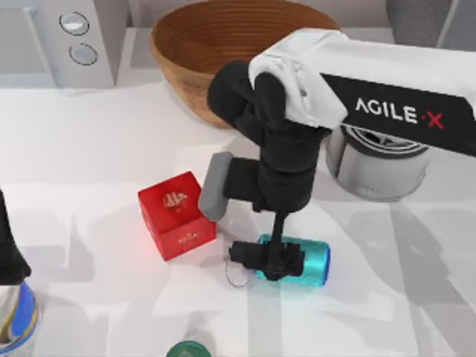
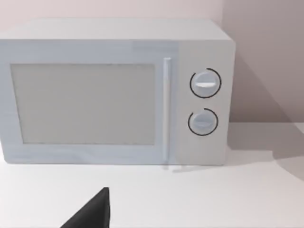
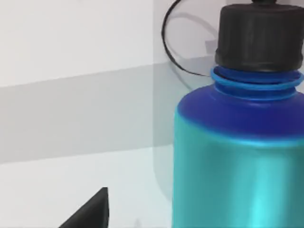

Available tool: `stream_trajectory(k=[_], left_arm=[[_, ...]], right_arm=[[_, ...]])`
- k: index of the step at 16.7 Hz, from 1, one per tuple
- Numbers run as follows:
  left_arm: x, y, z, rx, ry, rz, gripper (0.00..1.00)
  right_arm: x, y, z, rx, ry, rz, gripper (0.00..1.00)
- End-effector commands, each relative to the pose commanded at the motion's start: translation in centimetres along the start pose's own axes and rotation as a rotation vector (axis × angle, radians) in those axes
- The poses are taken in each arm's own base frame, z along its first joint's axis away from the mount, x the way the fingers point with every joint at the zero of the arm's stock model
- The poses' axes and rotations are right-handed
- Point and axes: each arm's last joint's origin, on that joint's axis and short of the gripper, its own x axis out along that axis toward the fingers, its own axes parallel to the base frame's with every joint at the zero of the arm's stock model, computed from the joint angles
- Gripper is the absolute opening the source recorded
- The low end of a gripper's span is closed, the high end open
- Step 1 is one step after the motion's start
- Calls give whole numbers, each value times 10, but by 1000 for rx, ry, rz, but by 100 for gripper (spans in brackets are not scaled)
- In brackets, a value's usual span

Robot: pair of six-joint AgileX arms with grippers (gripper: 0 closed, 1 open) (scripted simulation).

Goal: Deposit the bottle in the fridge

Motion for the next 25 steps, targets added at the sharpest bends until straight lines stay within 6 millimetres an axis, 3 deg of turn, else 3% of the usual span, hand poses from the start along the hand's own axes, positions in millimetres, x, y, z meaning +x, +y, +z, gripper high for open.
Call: stream_trajectory(k=[6,11,24,25], left_arm=[[0,0,0,0,0,0,100],[0,0,0,0,0,0,100],[0,0,0,0,0,0,100],[0,0,0,0,0,0,100]], right_arm=[[48,1,1,-3,0,-1,100],[55,1,1,-3,2,0,100],[55,1,1,-3,2,0,3],[55,1,1,-3,2,0,1]])
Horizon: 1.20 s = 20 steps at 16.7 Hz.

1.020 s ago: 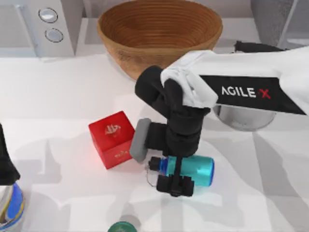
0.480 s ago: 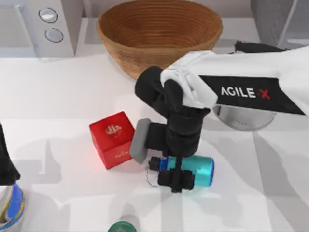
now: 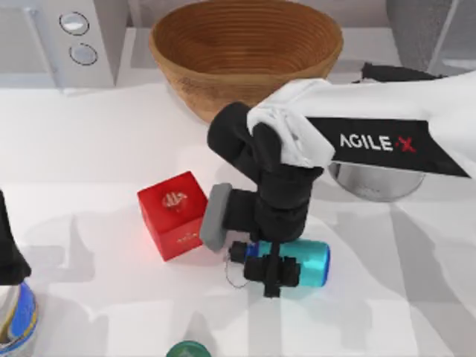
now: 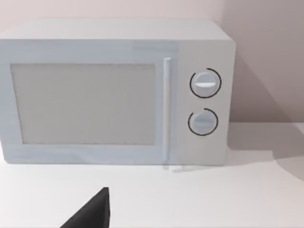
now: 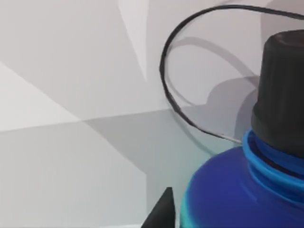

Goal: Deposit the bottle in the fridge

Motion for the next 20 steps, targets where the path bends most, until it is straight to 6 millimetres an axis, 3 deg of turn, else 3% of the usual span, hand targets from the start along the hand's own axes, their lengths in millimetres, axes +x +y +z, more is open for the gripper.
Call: stream_trajectory(k=[10,17,20], left_arm=[[0,0,0,0,0,0,100],[0,0,0,0,0,0,100],[0,0,0,0,0,0,100]], right_arm=[[-8,-2,-6,-1,-4,-13,1],[-48,-13,-82,2,-3,-11,1],[-56,-14,-99,2,-6,-14,1]])
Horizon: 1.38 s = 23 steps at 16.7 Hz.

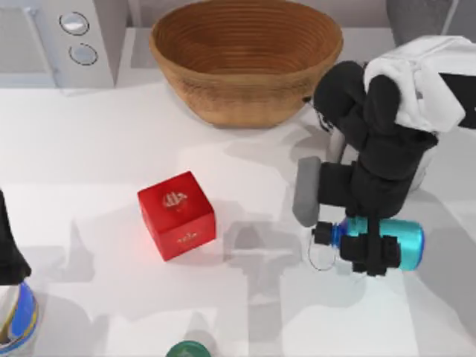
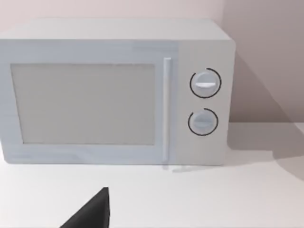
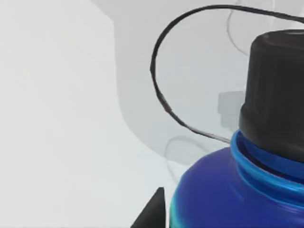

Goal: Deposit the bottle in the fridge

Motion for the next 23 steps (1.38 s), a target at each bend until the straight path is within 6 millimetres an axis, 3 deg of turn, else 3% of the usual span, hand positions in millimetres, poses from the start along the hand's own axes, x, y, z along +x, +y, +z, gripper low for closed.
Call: stream_trajectory(k=[5,8,12,16,19,21,23], left_arm=[[0,0,0,0,0,0,100],[0,0,0,0,0,0,100],[0,0,0,0,0,0,100],[0,0,0,0,0,0,100],[0,0,0,0,0,0,100],[0,0,0,0,0,0,100],[0,0,0,0,0,0,100]], right_arm=[[1,0,-1,13,3,-2,1],[-2,4,-28,134,4,-18,1],[-6,24,-74,328,-104,-110,1],[-35,54,-108,428,-344,-347,1],[-63,90,-141,501,-585,-595,1],[-65,118,-165,582,-758,-744,1],[-51,137,-185,702,-919,-853,1]])
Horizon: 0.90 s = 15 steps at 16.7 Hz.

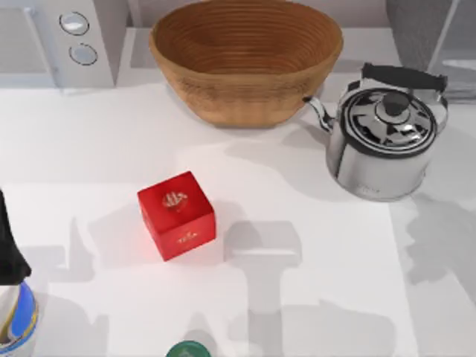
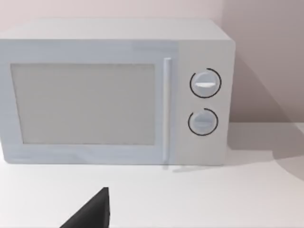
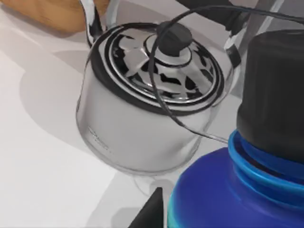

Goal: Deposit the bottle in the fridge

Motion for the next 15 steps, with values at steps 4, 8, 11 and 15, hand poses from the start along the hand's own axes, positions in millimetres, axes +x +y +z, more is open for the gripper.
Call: stream_trajectory(k=[4,8,11,15], left_arm=[[0,0,0,0,0,0,100],[0,0,0,0,0,0,100],[0,0,0,0,0,0,100],[0,0,0,0,0,0,100]], right_arm=[[-5,0,-53,261,-220,-194,1],[-1,0,-77,348,-370,-292,1],[0,-1,-80,343,-391,-307,1],[0,0,-80,344,-385,-301,1]])
